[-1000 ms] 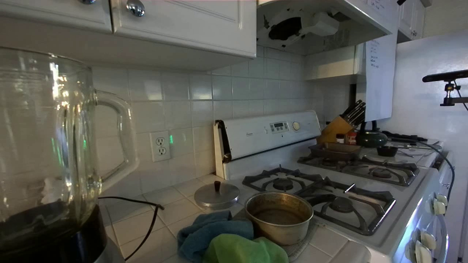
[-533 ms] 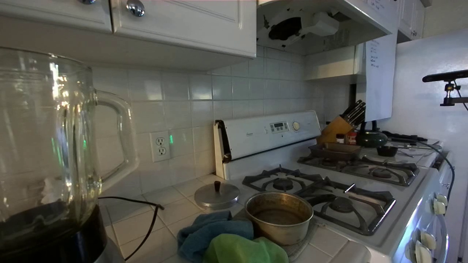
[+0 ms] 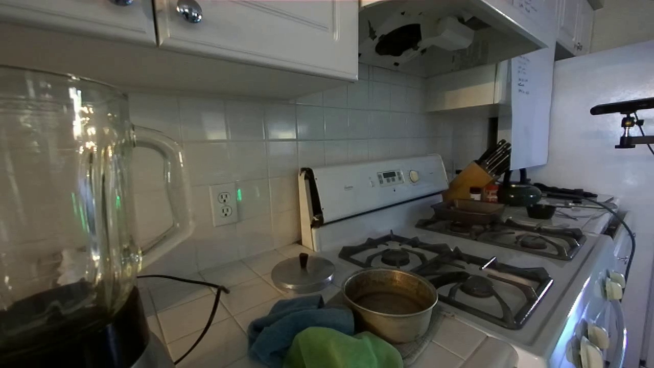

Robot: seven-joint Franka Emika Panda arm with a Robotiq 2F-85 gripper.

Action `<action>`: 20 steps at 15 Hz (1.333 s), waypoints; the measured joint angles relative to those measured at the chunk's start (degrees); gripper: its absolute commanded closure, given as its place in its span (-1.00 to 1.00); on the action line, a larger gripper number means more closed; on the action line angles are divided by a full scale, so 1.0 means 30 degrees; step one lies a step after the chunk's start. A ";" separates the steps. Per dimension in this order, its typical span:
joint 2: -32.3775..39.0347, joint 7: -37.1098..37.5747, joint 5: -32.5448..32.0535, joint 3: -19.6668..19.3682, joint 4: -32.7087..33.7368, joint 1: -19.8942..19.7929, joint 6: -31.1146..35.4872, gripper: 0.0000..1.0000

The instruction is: Turn on the light

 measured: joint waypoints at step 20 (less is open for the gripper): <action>0.7219 -1.0394 0.4263 -0.2200 0.9588 0.0141 -0.4278 -1.00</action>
